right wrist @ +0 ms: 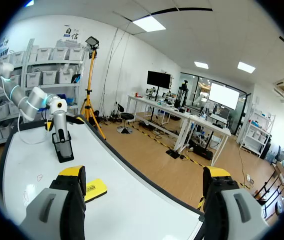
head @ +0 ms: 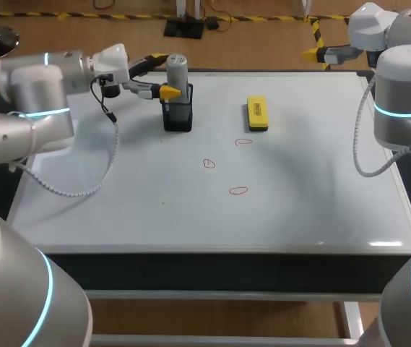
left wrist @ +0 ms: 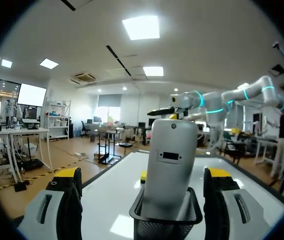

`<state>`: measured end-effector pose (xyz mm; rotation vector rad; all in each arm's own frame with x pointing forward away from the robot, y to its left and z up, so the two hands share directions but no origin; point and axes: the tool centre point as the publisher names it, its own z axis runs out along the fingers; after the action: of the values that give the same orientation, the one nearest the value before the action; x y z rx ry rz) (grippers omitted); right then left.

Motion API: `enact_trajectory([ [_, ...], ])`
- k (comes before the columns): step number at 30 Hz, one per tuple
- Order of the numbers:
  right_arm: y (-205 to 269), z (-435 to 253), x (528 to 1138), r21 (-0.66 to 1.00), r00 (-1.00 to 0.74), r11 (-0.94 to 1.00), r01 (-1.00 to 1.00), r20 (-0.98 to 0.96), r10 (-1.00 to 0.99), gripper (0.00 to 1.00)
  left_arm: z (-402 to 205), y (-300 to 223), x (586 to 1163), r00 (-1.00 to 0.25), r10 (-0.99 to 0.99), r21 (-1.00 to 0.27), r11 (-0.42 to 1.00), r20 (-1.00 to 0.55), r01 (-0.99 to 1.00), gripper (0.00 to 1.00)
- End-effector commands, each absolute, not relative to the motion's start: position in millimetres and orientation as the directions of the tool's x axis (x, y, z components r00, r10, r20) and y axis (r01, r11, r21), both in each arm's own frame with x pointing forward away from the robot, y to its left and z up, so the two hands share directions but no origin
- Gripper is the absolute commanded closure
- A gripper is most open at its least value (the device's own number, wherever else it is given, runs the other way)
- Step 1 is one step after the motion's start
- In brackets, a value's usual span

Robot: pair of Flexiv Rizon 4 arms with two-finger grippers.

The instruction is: Pick up the inspection probe, press it on each red-marked spot on the whiteboard one by one, put down the probe, pick up the eraser, and wipe off all the red marks.

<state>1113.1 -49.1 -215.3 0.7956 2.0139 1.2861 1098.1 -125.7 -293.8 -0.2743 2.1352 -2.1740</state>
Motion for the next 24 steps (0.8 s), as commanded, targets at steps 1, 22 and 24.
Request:
enact_trajectory([
  [1,-49.4,-215.7,1113.5,0.925,-0.632,0.346,0.159,-0.174,0.755,0.00,-293.0,-131.8,1103.4,-0.985,-0.155,-0.997,-0.031,0.072,-0.069,0.00],
  [22,-49.4,-215.7,1113.5,0.925,-0.632,0.346,0.159,-0.174,0.755,0.00,-286.0,-154.3,1085.1,-0.979,-0.182,-0.996,-0.017,0.090,-0.089,0.00],
  [24,-49.4,-215.7,1113.5,0.925,-0.632,0.346,0.159,-0.174,0.755,0.00,-285.8,-155.1,1083.9,-0.979,-0.183,-0.996,-0.019,0.092,-0.090,0.00],
])
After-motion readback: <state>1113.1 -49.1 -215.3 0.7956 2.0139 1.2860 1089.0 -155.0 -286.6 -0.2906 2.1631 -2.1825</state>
